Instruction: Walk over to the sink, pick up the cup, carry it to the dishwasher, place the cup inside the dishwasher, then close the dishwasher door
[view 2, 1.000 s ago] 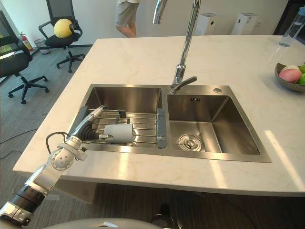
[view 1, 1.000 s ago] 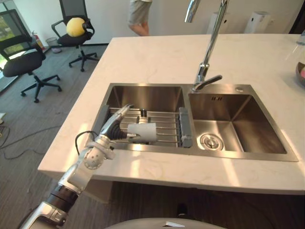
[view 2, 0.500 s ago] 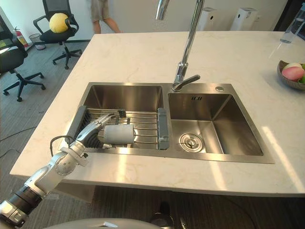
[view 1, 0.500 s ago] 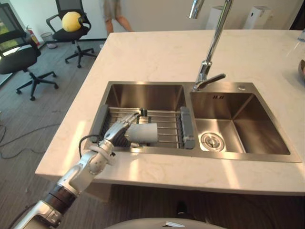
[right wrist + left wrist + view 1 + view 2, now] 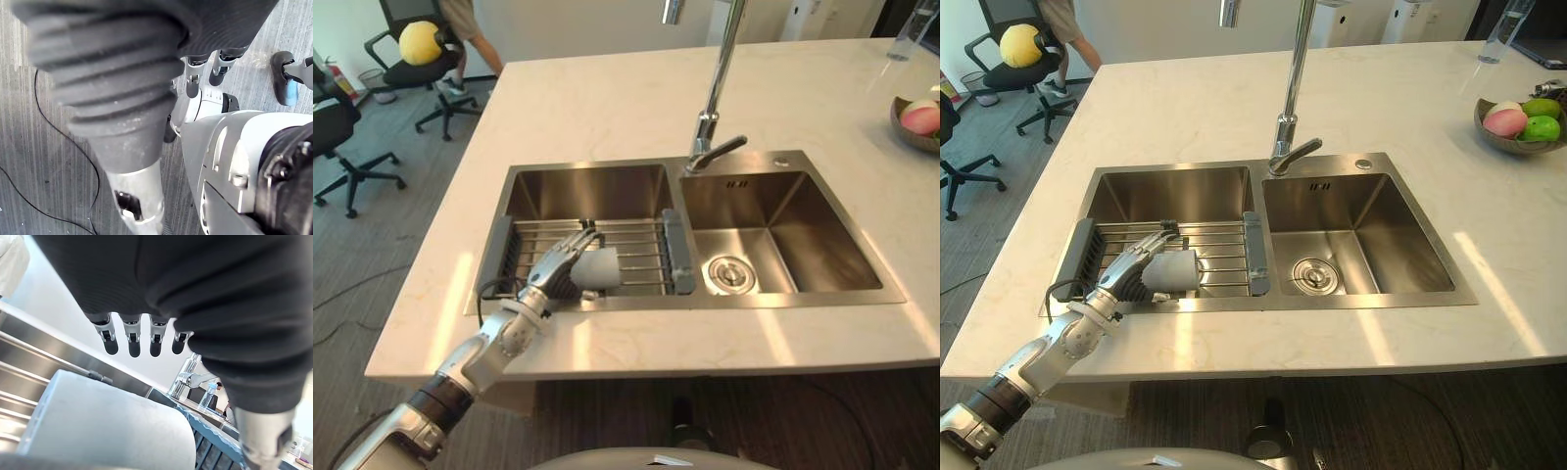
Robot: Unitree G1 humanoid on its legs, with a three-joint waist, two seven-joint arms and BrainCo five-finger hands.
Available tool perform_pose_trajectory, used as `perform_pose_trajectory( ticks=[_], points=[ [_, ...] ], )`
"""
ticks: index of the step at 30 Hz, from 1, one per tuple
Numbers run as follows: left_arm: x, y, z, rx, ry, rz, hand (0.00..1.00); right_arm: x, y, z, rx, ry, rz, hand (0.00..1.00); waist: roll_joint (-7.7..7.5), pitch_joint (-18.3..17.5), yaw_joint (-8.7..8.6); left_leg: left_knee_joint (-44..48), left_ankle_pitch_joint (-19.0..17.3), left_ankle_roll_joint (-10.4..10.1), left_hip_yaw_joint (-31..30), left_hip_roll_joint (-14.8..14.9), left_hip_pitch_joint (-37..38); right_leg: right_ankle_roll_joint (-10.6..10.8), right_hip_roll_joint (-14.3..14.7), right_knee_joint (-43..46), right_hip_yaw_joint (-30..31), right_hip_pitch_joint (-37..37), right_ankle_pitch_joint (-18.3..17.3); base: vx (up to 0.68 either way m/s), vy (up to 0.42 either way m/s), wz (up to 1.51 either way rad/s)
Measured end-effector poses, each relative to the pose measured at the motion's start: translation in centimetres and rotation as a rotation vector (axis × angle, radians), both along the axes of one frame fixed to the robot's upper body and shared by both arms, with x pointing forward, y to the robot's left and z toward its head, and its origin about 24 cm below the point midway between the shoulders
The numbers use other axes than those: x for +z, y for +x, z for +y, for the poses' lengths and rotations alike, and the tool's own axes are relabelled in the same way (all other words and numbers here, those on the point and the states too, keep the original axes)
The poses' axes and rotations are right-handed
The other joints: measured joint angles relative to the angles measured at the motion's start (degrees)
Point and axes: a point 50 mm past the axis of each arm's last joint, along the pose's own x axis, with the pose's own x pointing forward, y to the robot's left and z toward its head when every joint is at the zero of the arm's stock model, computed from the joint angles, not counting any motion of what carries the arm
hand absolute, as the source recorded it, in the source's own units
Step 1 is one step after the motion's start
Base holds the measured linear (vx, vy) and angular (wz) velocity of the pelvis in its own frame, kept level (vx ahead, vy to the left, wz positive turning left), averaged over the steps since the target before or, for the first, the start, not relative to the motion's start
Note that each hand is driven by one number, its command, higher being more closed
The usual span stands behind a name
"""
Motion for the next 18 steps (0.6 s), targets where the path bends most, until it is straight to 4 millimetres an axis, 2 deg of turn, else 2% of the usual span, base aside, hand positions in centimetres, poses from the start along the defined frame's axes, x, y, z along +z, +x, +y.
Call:
perform_pose_trajectory(
  ticks=[7,15,18],
  points=[
    [0.6,0.5,0.0,0.042,-0.037,-0.071,0.00,-0.1,-0.2,0.6,-0.008,0.000,0.001,0.00,0.07,0.04,-0.18,0.09,-0.03,-0.01,0.30,-0.01,0.17,0.00,0.00,0.33,0.26,-0.12,-0.04,-0.03,-0.016,-0.02],
    [-0.2,0.8,-0.1,0.032,-0.003,-0.007,0.00,-0.1,-0.2,0.5,0.007,-0.022,0.013,0.00,0.17,0.08,-0.70,0.07,-0.01,-0.06,1.06,-0.06,-0.16,0.24,0.00,2.06,0.85,-1.85,-0.44,-0.02,-0.013,-0.06],
    [-0.7,0.9,-0.3,0.011,0.058,0.019,0.00,-0.2,-0.2,0.6,0.015,-0.017,0.014,0.00,0.17,0.08,-1.02,0.07,-0.01,-0.06,1.04,-0.07,-0.11,0.21,-0.04,2.22,0.84,-1.86,-0.57,0.00,0.000,0.00]
  ],
)
